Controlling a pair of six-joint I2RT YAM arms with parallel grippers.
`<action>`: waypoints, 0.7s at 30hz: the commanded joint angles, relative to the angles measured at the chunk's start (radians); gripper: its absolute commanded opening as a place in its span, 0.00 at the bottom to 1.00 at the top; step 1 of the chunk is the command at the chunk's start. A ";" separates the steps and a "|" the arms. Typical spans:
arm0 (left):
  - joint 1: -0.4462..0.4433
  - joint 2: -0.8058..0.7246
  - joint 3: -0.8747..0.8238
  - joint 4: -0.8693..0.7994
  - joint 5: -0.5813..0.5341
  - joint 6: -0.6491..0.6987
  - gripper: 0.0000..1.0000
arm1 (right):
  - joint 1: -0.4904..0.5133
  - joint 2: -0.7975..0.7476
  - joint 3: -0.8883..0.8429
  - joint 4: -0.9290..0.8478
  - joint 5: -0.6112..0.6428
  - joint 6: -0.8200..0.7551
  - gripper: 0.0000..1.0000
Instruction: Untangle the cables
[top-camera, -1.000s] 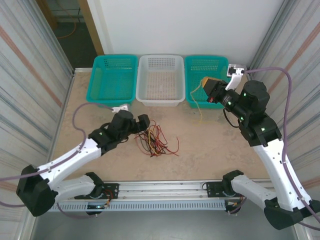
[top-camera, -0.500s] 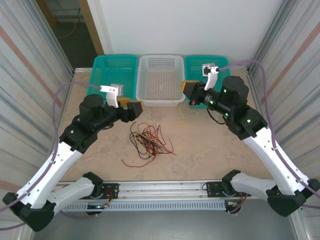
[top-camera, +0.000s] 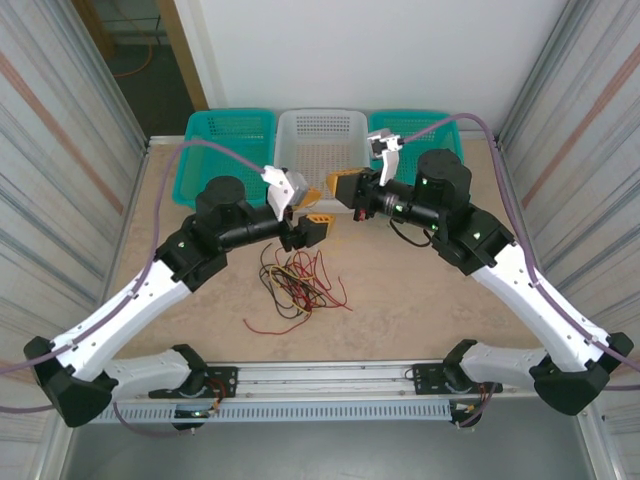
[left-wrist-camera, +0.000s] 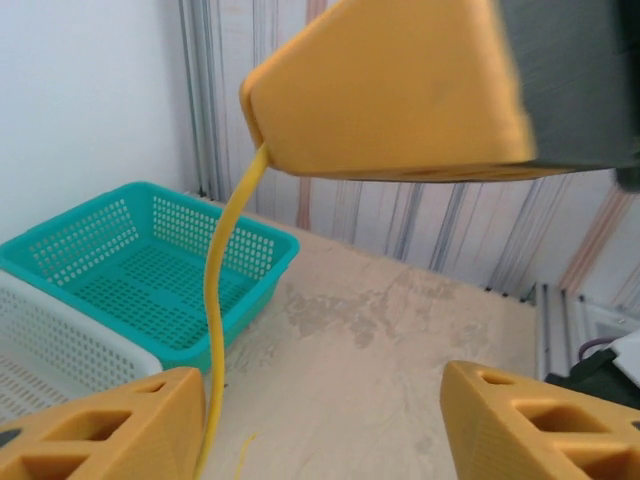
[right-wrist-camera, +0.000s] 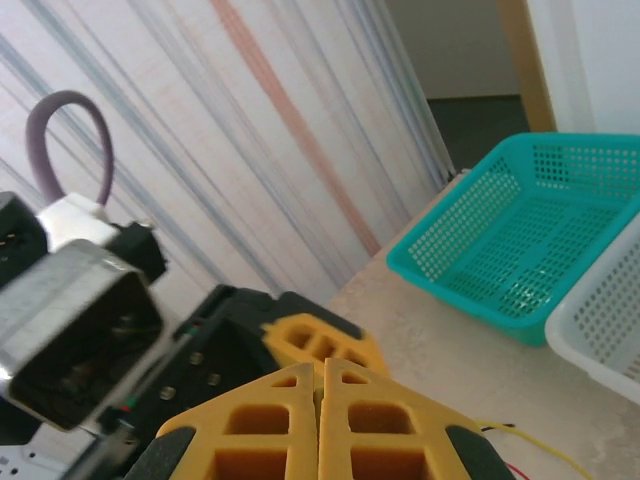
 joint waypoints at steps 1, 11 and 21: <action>0.001 0.004 0.035 0.037 -0.061 0.057 0.52 | 0.012 0.010 0.037 0.034 -0.020 -0.010 0.00; 0.001 -0.022 -0.031 0.130 -0.143 0.066 0.00 | 0.016 0.012 0.032 0.048 -0.036 -0.007 0.00; 0.064 0.005 -0.035 0.178 -0.369 -0.027 0.00 | 0.013 -0.065 -0.003 -0.062 0.305 -0.059 0.88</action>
